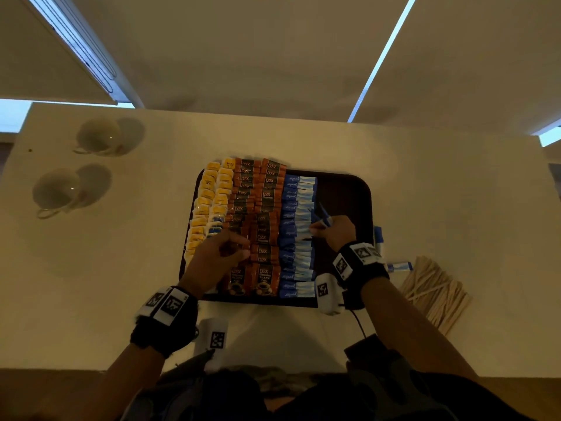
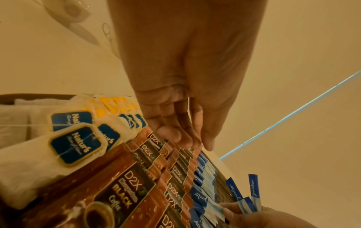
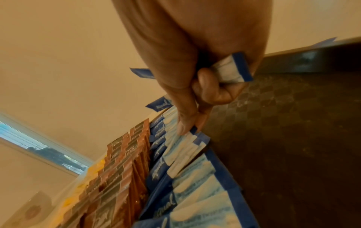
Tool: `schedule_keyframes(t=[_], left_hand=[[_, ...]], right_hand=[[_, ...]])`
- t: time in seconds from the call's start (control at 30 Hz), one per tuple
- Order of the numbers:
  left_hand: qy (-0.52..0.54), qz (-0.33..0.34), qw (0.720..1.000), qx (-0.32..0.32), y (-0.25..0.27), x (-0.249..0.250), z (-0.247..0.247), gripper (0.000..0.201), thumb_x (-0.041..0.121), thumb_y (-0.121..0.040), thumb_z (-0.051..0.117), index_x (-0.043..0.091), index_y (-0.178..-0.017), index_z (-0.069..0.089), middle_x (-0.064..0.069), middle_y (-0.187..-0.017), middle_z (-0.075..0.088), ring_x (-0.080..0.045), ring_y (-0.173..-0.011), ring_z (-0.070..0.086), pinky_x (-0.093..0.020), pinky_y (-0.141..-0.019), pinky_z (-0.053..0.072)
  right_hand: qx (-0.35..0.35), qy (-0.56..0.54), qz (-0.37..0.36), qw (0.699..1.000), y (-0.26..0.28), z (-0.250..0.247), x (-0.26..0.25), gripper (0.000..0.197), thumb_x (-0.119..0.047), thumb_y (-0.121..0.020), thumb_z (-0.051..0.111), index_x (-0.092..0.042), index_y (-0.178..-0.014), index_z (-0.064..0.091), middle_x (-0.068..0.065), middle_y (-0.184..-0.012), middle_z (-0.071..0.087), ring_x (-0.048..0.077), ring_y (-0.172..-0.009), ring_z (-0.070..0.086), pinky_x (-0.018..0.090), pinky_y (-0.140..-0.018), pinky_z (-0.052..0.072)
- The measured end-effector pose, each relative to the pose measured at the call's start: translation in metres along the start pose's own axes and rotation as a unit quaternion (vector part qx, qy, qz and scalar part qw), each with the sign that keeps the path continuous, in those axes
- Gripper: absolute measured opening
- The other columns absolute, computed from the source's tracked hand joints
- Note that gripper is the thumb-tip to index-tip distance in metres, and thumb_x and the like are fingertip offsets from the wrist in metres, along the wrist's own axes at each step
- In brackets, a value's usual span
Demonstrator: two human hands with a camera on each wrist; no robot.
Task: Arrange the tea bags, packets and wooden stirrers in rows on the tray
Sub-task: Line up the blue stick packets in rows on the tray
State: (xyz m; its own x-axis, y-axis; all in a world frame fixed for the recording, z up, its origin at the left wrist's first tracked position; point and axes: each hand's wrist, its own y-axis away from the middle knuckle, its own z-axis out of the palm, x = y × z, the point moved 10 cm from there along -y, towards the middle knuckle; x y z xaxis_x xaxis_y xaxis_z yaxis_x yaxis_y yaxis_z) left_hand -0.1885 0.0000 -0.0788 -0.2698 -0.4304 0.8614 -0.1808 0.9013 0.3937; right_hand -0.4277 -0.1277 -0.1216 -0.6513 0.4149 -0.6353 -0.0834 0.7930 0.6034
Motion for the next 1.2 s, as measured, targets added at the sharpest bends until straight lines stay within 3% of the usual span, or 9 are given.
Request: schedule_keyframes(t=[0.13,0.23,0.3,0.37,0.5,0.67,0.73,0.9,1.2], left_hand=[[-0.021,0.007,1.0,0.001,-0.001,0.0,0.003,0.015,0.013,-0.083,0.069,0.02,-0.095,0.064,0.0,-0.097,0.066,-0.009,-0.087,0.063,-0.02,-0.072,0.051],[-0.018,0.021,1.0,0.003,0.0,0.01,0.007,0.015,0.013,-0.083,0.069,0.024,-0.091,0.062,0.006,-0.095,0.064,-0.004,-0.082,0.062,-0.017,-0.067,0.05],[-0.016,0.032,0.999,0.002,0.0,0.018,0.011,0.017,0.015,-0.084,0.068,0.03,-0.088,0.061,0.007,-0.092,0.065,-0.003,-0.079,0.062,-0.017,-0.066,0.051],[-0.006,0.037,0.999,0.005,-0.002,0.029,0.015,0.012,0.018,-0.086,0.065,0.027,-0.092,0.063,0.007,-0.09,0.065,-0.003,-0.077,0.063,-0.019,-0.066,0.052],[0.021,0.068,0.996,-0.055,-0.002,0.074,0.039,0.023,0.026,-0.09,0.058,0.02,-0.112,0.061,0.005,-0.088,0.065,-0.001,-0.07,0.062,-0.018,-0.059,0.049],[-0.073,0.158,0.977,-0.127,0.003,0.117,0.073,0.015,0.019,-0.09,0.059,0.012,-0.101,0.065,0.005,-0.085,0.065,-0.002,-0.075,0.063,-0.012,-0.066,0.049],[-0.049,0.116,0.987,-0.101,0.0,0.108,0.067,0.011,0.014,-0.09,0.059,0.007,-0.093,0.065,0.002,-0.076,0.066,-0.004,-0.064,0.064,-0.013,-0.06,0.05],[-0.007,0.03,0.997,-0.069,0.003,0.079,0.054,0.013,0.012,-0.092,0.056,0.011,-0.081,0.061,-0.003,-0.068,0.069,-0.009,-0.052,0.064,-0.018,-0.052,0.052],[-0.068,0.053,0.996,-0.003,0.009,0.06,0.035,0.008,0.018,-0.091,0.058,0.014,-0.097,0.061,-0.001,-0.076,0.067,-0.002,-0.059,0.06,-0.013,-0.054,0.047]], right_hand=[[0.008,0.011,-0.018,1.0,0.002,0.002,-0.002,0.02,-0.012,-0.082,0.072,0.007,-0.087,0.07,0.022,-0.097,0.069,0.029,-0.088,0.062,0.035,-0.077,0.048],[0.048,0.001,-0.019,0.999,0.008,-0.008,-0.001,0.031,-0.022,-0.086,0.068,-0.003,-0.064,0.059,0.018,-0.073,0.059,0.024,-0.069,0.052,0.035,-0.064,0.041],[0.066,-0.019,-0.019,0.997,0.017,-0.016,-0.003,0.033,-0.029,-0.087,0.066,-0.004,-0.067,0.058,0.015,-0.073,0.057,0.024,-0.068,0.052,0.032,-0.061,0.039],[-0.012,-0.083,-0.019,0.996,0.031,-0.008,-0.009,0.027,-0.029,-0.087,0.065,-0.002,-0.084,0.069,0.015,-0.079,0.064,0.023,-0.06,0.055,0.032,-0.051,0.044],[-0.305,-0.156,-0.006,0.94,0.088,0.037,-0.026,0.026,-0.023,-0.094,0.054,-0.003,-0.105,0.066,-0.001,-0.066,0.054,0.003,-0.042,0.03,0.014,-0.035,0.024],[-0.385,-0.187,0.011,0.904,0.12,0.055,-0.023,0.018,-0.022,-0.095,0.052,-0.006,-0.105,0.053,-0.001,-0.061,0.049,0.001,-0.037,0.029,0.012,-0.033,0.023],[-0.353,-0.214,0.012,0.911,0.119,0.048,-0.018,0.019,-0.026,-0.094,0.053,-0.008,-0.101,0.056,-0.002,-0.063,0.052,0.001,-0.039,0.03,0.012,-0.034,0.023],[-0.104,-0.244,-0.005,0.964,0.099,0.003,0.009,0.027,-0.022,-0.087,0.065,0.002,-0.101,0.066,0.007,-0.073,0.063,0.001,-0.042,0.047,0.012,-0.037,0.032],[0.037,-0.174,0.024,0.984,0.064,-0.015,0.047,0.019,-0.017,-0.091,0.061,-0.015,-0.072,0.061,0.001,-0.061,0.05,0.007,-0.042,0.036,0.019,-0.041,0.031]])
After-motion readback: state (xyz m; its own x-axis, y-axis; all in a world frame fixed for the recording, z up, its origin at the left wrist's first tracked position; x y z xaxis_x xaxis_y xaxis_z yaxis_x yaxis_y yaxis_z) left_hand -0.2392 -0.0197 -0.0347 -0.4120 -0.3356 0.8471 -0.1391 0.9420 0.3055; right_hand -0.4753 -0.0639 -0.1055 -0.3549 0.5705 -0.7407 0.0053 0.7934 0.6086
